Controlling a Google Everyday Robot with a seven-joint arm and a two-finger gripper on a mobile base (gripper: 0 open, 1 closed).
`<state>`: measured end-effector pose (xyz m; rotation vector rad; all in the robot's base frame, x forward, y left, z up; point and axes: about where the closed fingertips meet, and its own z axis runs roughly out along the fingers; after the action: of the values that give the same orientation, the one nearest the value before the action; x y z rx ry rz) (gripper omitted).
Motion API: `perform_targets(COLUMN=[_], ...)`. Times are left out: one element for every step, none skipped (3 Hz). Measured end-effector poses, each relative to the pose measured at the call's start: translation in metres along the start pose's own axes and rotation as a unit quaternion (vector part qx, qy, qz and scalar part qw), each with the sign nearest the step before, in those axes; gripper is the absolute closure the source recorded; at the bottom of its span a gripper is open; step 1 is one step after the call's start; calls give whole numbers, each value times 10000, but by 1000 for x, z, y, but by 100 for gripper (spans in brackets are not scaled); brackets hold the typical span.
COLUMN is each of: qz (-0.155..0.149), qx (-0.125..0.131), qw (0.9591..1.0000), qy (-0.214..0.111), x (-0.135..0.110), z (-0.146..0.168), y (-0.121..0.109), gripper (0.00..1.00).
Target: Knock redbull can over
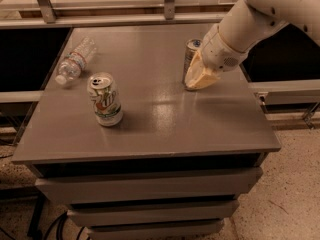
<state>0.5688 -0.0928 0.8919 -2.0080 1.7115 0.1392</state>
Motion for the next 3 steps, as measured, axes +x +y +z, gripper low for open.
perform_targets(qz=[118,241,332], qx=[232,392,532], qw=[9997,9989,9980], qy=[1,5,34], x=[4,10,14], z=[5,8,10], y=[-26,-53,-76], gripper=[100,100,100])
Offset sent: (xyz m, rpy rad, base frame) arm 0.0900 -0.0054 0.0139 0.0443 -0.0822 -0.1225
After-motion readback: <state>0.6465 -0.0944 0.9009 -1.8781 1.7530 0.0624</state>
